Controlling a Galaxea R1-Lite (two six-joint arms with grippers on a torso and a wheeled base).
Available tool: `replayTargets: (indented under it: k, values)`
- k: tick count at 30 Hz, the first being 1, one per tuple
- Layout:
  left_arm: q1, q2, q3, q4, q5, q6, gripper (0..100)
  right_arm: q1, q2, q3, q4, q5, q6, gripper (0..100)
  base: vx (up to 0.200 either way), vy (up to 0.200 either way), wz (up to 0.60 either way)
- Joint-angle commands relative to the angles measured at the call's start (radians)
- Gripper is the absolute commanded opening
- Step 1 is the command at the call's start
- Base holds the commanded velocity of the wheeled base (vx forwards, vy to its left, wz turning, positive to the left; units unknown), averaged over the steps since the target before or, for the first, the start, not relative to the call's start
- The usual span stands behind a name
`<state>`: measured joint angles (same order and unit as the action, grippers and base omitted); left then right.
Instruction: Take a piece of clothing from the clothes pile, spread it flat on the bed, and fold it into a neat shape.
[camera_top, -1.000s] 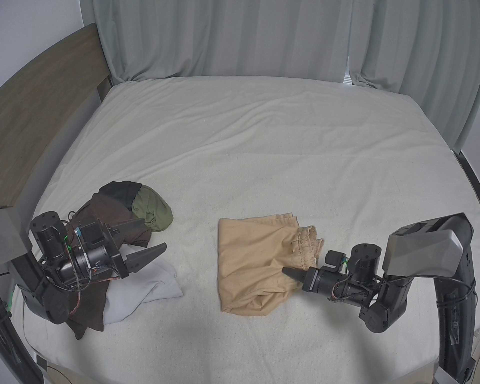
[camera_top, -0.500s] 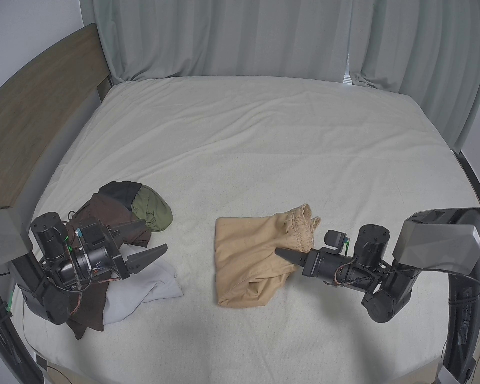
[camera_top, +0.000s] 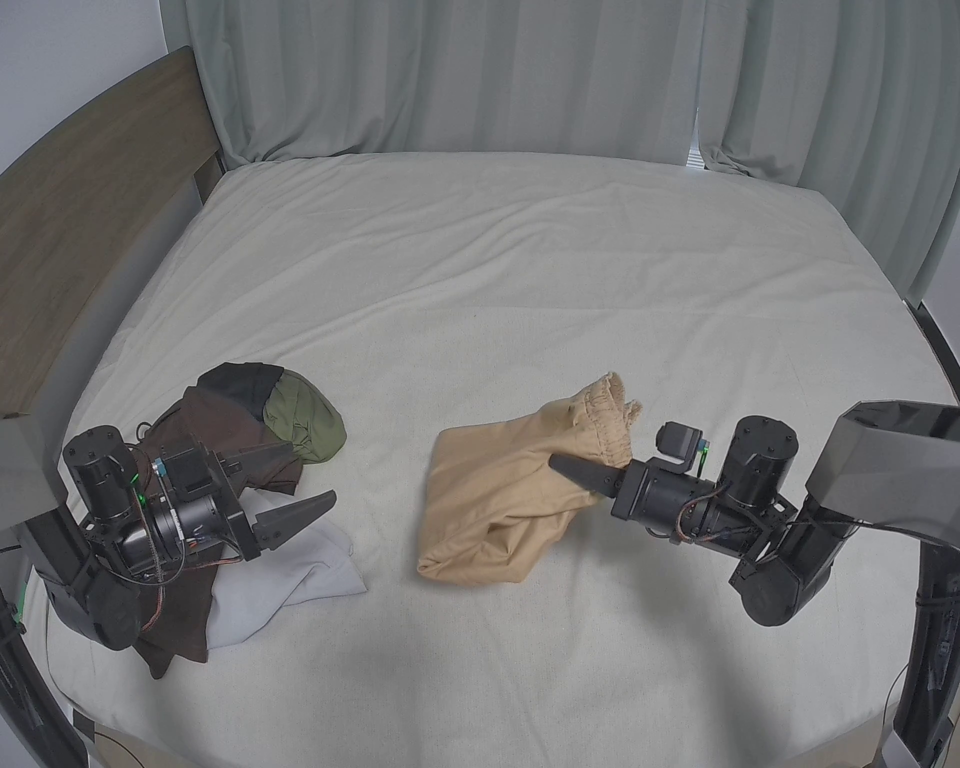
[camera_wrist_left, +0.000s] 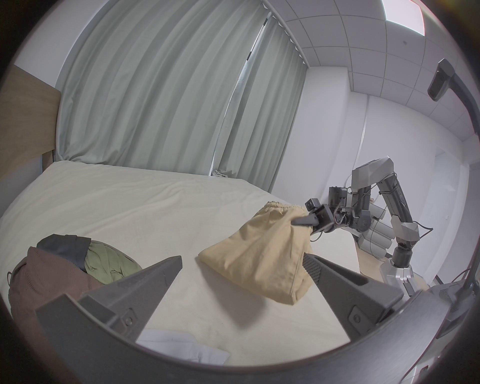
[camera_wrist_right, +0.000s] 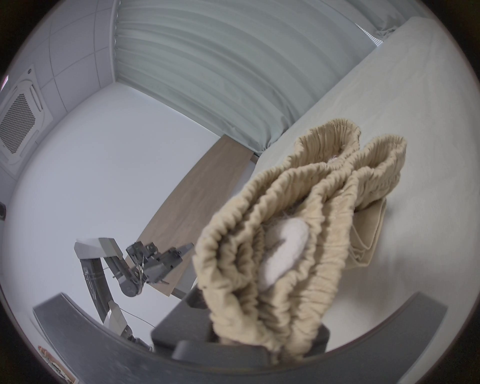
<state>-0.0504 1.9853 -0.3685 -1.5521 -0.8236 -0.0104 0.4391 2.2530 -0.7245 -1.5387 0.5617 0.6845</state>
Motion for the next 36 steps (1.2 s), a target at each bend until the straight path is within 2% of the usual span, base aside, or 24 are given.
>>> replayTargets:
  k: [1,8,16,25,36]
  values:
    - [0.000,0.003,0.003,0.000,0.000,0.000,100,-0.005,-0.018,-0.070,0.000,0.003,0.024,0,0.000,0.000,0.00]
    - [-0.005,0.003,0.003,0.000,0.000,0.000,100,-0.028,-0.010,-0.182,0.009,0.004,0.041,0,0.000,0.000,0.00]
    - [-0.005,0.003,0.002,0.001,0.000,0.000,100,-0.079,-0.006,-0.382,0.150,0.004,0.041,0,0.000,0.000,0.00]
    - [-0.005,0.003,0.002,0.000,0.000,0.000,100,-0.097,0.025,-0.592,0.295,0.004,0.060,0,0.000,0.000,0.00]
    - [-0.003,0.009,0.000,0.000,0.000,0.001,100,-0.123,0.145,-0.790,0.368,0.004,0.075,0,0.000,0.000,0.00]
